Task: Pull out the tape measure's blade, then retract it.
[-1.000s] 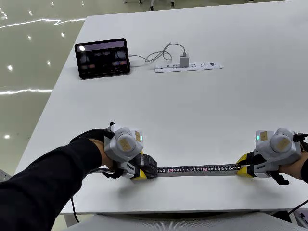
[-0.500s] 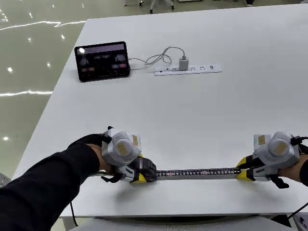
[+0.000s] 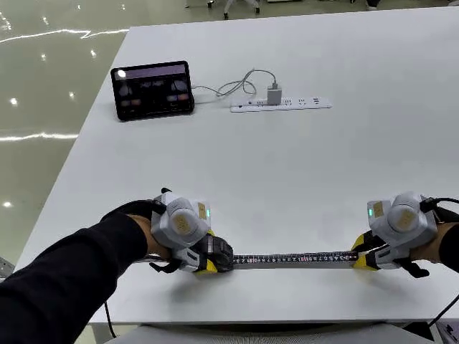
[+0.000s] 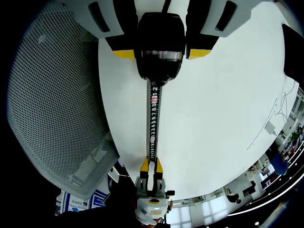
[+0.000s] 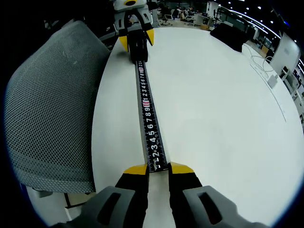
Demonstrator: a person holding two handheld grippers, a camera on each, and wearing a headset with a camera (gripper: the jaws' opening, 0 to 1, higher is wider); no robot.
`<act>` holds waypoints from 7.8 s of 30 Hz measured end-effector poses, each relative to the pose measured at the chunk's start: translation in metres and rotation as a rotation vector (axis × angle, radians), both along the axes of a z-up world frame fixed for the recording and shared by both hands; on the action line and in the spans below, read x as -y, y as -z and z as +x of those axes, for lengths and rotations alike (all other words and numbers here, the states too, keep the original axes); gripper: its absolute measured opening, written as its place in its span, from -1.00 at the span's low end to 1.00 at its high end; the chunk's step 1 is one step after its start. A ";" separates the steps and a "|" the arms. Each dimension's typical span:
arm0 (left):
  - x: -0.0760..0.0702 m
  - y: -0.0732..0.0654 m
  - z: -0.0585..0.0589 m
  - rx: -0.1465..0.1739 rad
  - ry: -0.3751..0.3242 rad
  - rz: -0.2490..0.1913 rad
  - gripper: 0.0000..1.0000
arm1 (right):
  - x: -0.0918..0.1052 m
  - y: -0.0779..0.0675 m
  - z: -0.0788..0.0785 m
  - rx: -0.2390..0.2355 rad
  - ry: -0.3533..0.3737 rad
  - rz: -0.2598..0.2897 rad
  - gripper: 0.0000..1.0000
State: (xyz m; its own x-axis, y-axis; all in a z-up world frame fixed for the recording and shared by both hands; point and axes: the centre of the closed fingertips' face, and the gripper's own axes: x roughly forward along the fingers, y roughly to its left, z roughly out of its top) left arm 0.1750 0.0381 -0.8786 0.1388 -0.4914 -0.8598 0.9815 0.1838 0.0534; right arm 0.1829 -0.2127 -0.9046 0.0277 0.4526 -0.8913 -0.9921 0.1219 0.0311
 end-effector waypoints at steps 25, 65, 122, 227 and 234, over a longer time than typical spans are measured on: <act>-0.027 -0.023 0.021 0.020 -0.238 -0.102 0.46 | -0.008 -0.038 -0.002 0.080 0.197 0.146 0.43; -0.119 -0.053 -0.032 0.189 -0.851 -0.371 1.00 | 0.106 -0.079 -0.052 0.292 0.732 0.303 1.00; -0.029 -0.045 0.003 0.059 -1.044 -0.281 0.85 | 0.032 -0.102 -0.027 0.239 0.404 0.231 1.00; -0.024 -0.004 0.018 0.005 -1.203 -0.236 0.17 | -0.001 0.006 -0.006 -0.006 0.025 -0.192 -0.78; -0.024 -0.004 0.019 0.005 -1.203 -0.243 0.17 | -0.002 0.005 -0.007 0.000 0.032 -0.179 -0.78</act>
State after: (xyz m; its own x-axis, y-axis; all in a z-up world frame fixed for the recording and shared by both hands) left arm 0.1937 0.0618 -0.8745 0.6175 -0.1960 -0.7617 0.1799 0.9780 -0.1058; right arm 0.1759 -0.2111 -0.9095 0.0394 0.2856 -0.9575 -0.9876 0.1567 0.0062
